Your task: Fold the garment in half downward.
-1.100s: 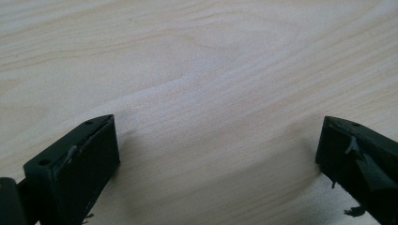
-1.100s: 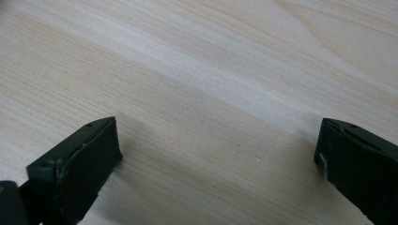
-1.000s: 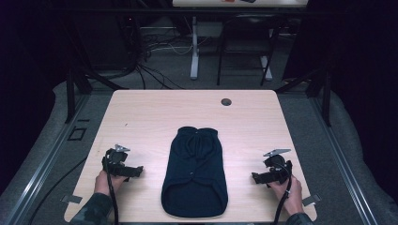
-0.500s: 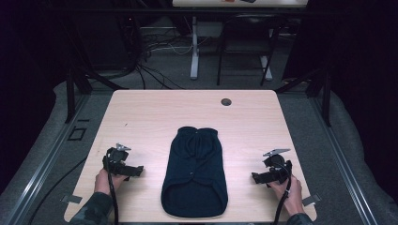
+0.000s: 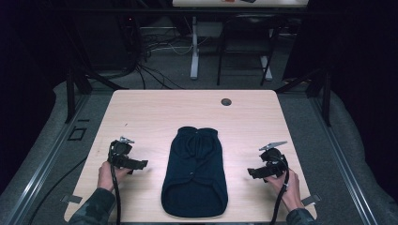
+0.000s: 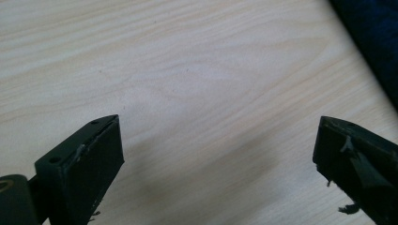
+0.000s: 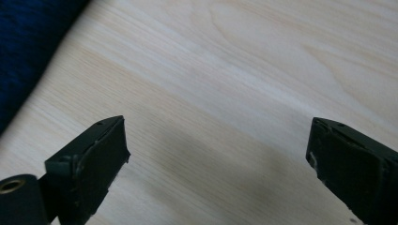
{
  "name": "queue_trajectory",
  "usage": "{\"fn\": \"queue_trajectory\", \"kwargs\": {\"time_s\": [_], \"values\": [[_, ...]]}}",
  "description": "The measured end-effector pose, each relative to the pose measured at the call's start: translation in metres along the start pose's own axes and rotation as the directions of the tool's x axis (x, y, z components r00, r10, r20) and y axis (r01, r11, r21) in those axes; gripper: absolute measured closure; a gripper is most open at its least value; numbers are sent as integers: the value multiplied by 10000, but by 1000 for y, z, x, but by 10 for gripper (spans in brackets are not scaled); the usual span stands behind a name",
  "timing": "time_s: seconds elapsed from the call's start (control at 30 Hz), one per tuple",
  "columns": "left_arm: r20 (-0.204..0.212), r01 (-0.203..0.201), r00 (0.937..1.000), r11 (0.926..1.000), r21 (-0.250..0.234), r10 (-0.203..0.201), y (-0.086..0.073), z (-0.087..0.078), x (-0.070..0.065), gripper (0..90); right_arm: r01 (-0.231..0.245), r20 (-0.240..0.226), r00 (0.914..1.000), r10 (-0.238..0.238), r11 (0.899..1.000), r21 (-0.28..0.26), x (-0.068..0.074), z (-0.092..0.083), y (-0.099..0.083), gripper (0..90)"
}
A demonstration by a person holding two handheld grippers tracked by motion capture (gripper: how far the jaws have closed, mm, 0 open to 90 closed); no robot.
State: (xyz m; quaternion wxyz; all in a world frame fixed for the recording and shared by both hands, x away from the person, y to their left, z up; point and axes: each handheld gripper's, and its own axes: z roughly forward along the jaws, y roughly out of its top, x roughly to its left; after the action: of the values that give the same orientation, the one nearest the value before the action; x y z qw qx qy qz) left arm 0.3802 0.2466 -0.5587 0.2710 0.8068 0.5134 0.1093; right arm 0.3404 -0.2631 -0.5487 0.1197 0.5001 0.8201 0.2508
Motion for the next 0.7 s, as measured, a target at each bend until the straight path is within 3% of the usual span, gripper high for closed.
{"fn": "queue_trajectory", "kwargs": {"time_s": [0.07,0.17,0.23,0.43,0.7], "values": [[139,156,9998,9999,3,-156,4,0,0,28,135,-136,9998,-135,9999,-2,3,0,7,65],[168,42,9998,10000,30,-43,9,1,0,36,299,-300,9991,-298,9995,34,9,1,17,72],[410,54,9991,9998,170,-61,15,3,-1,36,362,-375,9987,-358,9993,90,11,3,21,73],[628,-369,9974,9985,406,343,41,5,-9,44,740,-1045,9920,-712,9970,231,26,11,46,86],[776,-780,9943,9954,564,736,68,14,-24,55,1018,-1450,9844,-992,9947,110,40,17,71,114]]}}
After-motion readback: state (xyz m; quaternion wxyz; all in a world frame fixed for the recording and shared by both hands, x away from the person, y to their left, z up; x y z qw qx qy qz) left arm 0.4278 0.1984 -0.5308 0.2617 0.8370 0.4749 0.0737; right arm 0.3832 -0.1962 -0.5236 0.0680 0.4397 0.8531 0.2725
